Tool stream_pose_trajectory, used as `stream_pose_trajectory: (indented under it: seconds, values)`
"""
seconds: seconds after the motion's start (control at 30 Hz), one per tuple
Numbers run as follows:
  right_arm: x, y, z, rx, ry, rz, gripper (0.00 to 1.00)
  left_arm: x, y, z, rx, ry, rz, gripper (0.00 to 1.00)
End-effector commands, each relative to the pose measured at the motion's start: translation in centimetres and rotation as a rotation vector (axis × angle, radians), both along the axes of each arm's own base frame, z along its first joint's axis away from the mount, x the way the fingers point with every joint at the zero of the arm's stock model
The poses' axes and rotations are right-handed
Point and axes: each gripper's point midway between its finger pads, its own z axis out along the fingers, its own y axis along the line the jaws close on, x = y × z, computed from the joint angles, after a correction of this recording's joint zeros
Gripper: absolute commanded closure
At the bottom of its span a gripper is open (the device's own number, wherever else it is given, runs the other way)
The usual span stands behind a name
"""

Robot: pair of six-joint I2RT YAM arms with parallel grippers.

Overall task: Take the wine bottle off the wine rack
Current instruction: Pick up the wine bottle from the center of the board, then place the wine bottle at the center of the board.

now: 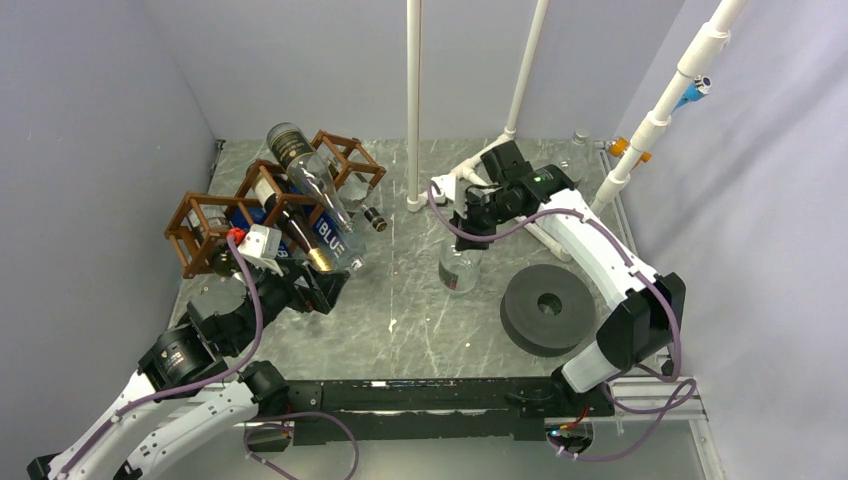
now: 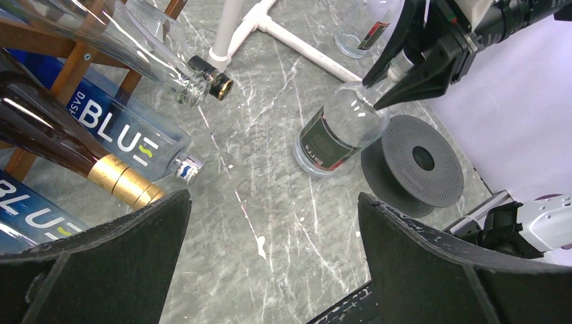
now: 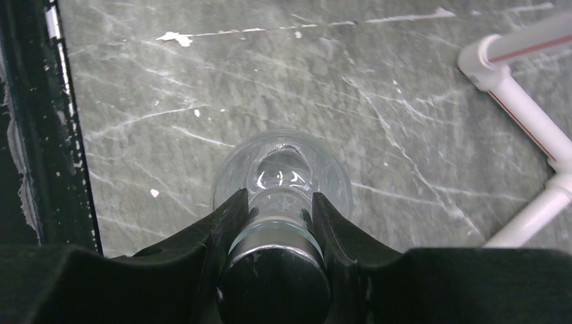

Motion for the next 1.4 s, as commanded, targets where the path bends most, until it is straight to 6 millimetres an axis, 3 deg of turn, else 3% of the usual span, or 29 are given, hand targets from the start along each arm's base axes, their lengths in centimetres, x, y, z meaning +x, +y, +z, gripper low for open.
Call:
stream_pose_trajectory:
  seconds: [0.0, 0.33, 0.83, 1.07, 1.37]
  values:
    - [4.4, 0.4, 6.4, 0.132, -0.177, -0.111, 1.00, 0.1, 0.2, 0.9, -0.028, -0.024, 0.012, 0.00]
    - [11.2, -2.8, 9.6, 0.154, -0.268, -0.356, 1.00, 0.2, 0.0, 0.7, -0.026, -0.022, 0.006, 0.00]
    - [19.4, -5.3, 12.8, 0.197, -0.359, -0.603, 1.00, -0.2, 0.9, 0.4, -0.039, -0.018, 0.033, 0.00]
    - [23.2, -7.1, 13.2, 0.216, -0.383, -0.712, 1.00, -0.2, 1.1, 0.3, -0.044, -0.011, 0.042, 0.01]
    - [26.7, -9.3, 14.1, 0.244, -0.435, -0.834, 1.00, 0.0, 1.3, 0.4, -0.041, -0.012, 0.059, 0.00]
